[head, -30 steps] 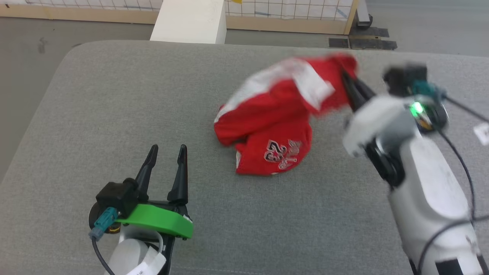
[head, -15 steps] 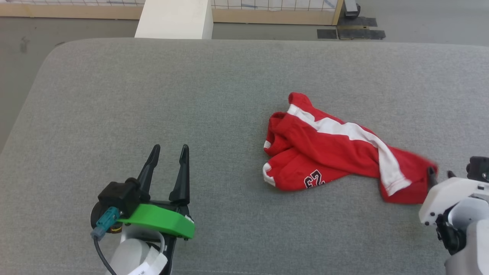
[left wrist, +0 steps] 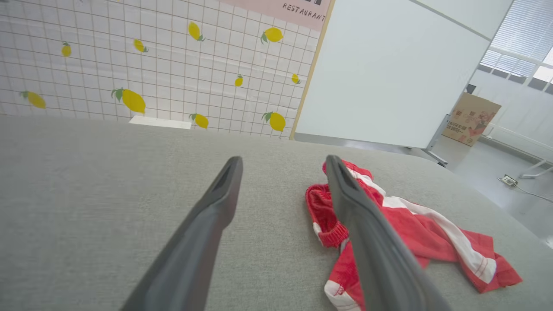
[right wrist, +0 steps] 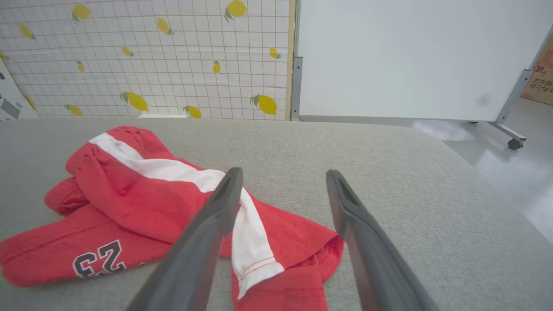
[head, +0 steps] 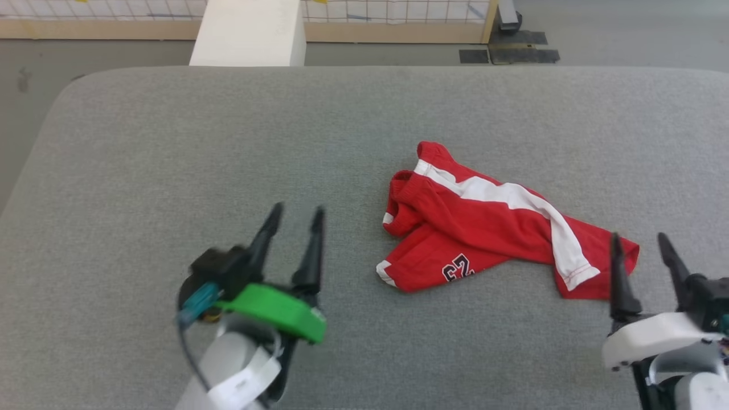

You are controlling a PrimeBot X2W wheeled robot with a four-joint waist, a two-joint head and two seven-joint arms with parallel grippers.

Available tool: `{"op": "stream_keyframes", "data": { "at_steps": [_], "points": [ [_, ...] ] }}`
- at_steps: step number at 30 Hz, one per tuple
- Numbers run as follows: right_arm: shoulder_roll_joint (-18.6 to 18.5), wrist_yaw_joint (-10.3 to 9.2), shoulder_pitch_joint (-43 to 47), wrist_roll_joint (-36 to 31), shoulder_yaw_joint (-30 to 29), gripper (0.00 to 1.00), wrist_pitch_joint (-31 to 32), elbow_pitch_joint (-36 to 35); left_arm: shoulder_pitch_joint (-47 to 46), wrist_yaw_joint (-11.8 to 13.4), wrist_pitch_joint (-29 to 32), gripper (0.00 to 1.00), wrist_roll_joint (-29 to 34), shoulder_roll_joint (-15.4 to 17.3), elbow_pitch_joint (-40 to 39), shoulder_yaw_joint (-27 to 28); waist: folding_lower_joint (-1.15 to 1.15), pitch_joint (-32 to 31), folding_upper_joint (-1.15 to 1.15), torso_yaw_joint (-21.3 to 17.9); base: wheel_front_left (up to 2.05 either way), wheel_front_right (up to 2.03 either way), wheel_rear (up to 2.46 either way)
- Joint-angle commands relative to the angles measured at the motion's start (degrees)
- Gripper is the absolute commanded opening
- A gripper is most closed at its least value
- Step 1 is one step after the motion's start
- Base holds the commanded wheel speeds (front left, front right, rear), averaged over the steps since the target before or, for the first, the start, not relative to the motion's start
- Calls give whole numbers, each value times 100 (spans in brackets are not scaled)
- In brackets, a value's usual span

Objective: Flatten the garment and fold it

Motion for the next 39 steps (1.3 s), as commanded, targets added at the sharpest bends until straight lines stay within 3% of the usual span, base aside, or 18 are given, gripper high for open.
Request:
{"op": "stream_keyframes", "data": {
  "at_steps": [1, 11, 19, 28, 30, 31, 34, 39],
  "points": [
    [-2, -9, 99, 94, 125, 100, -114, -125, -318, 30, 47, 100, -162, -13, 147, -166, 0, 100, 0, -91, 0, 0, 0],
    [-2, -9, 87, 320, 668, 100, -228, -413, -2503, 605, 1408, 100, -1440, -13, 1556, -1471, 0, 608, 0, -518, 0, 0, 0],
    [-2, -9, -76, 464, 830, 100, -297, -315, -3642, 1177, 2712, 100, -2101, -13, 2715, -2083, 0, 867, 0, -862, 0, 0, 0],
    [-2, -9, -176, 535, 887, 100, -385, -187, -4275, 1239, 3419, 100, -2392, -13, 3447, -2394, 0, 995, 0, -992, 0, 0, 0],
    [-2, -9, -182, 539, 886, 100, -400, -163, -4336, 1196, 3429, 30, -2441, -13, 3508, -2446, 0, 991, 0, -986, 0, 0, 0],
    [-2, -9, -183, 544, 887, 100, -404, -149, -4356, 1159, 3417, 0, -2465, -13, 3523, -2484, 0, 982, 0, -976, 0, 0, 0],
    [-2, -9, -186, 550, 894, 100, -407, -111, -4333, 1033, 3347, 0, -2573, -13, 3502, -2601, 0, 927, 0, -931, 0, 0, 0],
    [-2, -9, -176, 530, 903, 100, -386, -109, -4156, 1026, 2783, 0, -2607, -13, 3381, -2679, 0, 769, 0, -848, 0, 0, 0]
  ]
}}
